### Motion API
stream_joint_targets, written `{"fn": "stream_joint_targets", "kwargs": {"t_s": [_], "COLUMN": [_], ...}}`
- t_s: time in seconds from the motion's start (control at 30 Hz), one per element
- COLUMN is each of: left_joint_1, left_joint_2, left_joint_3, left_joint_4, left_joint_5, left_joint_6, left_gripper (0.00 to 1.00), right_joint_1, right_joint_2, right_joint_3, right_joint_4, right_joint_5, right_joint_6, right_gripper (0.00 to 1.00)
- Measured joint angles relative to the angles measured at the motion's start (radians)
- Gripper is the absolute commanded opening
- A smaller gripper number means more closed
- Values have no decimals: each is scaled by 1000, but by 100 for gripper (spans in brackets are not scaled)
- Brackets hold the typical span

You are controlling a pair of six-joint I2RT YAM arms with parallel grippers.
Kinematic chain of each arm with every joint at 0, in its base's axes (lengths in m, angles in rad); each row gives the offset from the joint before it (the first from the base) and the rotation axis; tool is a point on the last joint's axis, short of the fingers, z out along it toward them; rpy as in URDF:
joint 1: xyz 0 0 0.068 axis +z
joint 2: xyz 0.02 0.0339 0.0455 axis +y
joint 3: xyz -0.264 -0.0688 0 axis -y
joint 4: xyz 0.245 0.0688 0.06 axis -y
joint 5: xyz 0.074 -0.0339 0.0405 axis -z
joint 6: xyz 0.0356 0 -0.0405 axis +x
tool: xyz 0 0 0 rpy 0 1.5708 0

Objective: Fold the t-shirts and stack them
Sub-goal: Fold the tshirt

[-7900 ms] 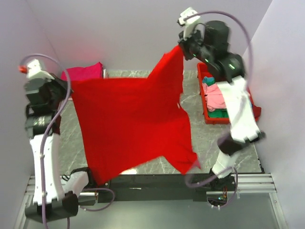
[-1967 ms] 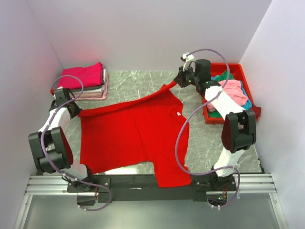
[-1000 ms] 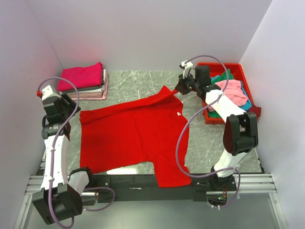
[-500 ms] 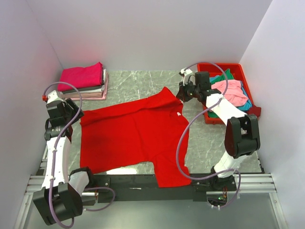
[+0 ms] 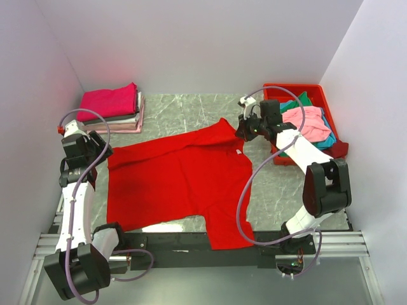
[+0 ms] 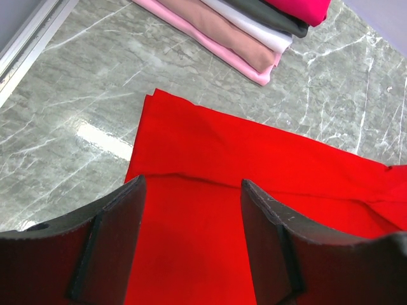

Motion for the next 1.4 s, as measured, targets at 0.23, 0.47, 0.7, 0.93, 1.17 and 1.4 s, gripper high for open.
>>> {"fn": "stream_joint_targets", "kwargs": {"t_s": [0.23,0.47,0.7,0.93,1.17,1.4], "left_joint_1": [-3,-5,-8,-10,-13,-15], "left_joint_2": [-2,-6,-6,-10,-35,-39], "left_joint_3": [0,0,0,0,0,0], "left_joint_4": [0,1,2,2,5,7], "left_joint_5": [0,0,7,8,18,26], "left_joint_6": [1,1,1,8,8,8], "left_gripper": [66,66,66,67,67,67], "right_joint_1": [2,5,23,49,39,26], "right_joint_2": [-41,-64,-64,-64,-76,286], "right_joint_3": [-27,-34,-52,-56,-68,409], "right_joint_4": [-4,-6,-34,-143,-241,-328], "right_joint_5": [10,11,14,-28,-37,-90], "right_joint_6": [-7,-16,-35,-148,-256,-200], "right_gripper": [0,0,1,45,57,56]}}
